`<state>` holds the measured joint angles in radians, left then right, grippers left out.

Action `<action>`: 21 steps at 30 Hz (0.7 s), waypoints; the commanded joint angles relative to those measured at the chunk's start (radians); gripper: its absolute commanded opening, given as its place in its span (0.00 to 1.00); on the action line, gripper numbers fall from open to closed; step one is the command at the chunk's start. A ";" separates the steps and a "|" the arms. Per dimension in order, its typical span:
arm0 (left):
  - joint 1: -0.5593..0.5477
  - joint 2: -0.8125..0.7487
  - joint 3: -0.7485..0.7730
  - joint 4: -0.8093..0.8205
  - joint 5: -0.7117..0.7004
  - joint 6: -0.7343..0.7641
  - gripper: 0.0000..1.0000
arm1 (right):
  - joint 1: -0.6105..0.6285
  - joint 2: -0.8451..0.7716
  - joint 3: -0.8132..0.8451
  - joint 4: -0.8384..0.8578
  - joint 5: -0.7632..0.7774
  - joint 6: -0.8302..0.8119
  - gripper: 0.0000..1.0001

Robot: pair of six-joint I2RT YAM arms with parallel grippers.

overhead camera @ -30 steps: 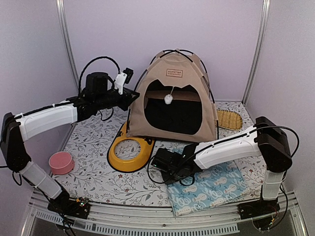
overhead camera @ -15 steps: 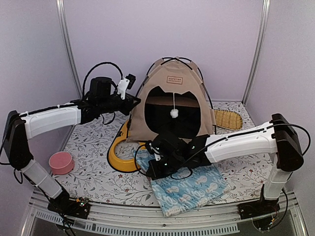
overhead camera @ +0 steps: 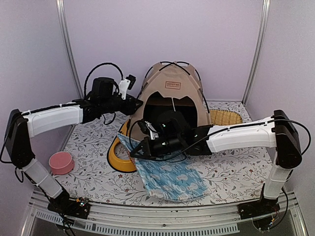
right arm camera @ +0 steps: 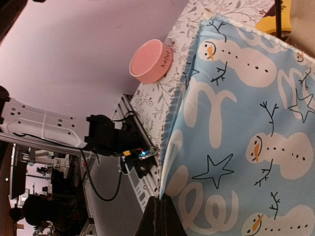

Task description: Set up the pet tent

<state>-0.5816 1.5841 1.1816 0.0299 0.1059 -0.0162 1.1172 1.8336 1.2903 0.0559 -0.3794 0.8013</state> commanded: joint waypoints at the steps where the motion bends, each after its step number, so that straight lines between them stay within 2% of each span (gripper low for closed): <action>1: -0.006 -0.090 0.067 -0.067 -0.160 -0.039 0.68 | -0.014 -0.005 0.040 0.167 -0.073 0.057 0.00; 4: 0.000 -0.168 0.072 -0.163 -0.256 -0.112 0.78 | -0.019 0.008 0.047 0.188 -0.055 0.066 0.00; 8: 0.003 -0.349 -0.031 -0.238 -0.290 -0.238 0.83 | -0.025 0.033 0.058 0.247 -0.047 0.075 0.00; 15: -0.001 -0.644 -0.255 -0.365 -0.217 -0.528 0.79 | -0.025 0.144 0.146 0.266 -0.073 0.057 0.00; 21: -0.004 -0.773 -0.419 -0.414 -0.164 -0.697 0.77 | -0.024 0.191 0.188 0.260 -0.056 0.005 0.00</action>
<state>-0.5804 0.8528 0.8482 -0.3111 -0.1181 -0.5503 1.0985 1.9934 1.4273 0.2707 -0.4385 0.8574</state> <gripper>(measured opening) 0.772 0.013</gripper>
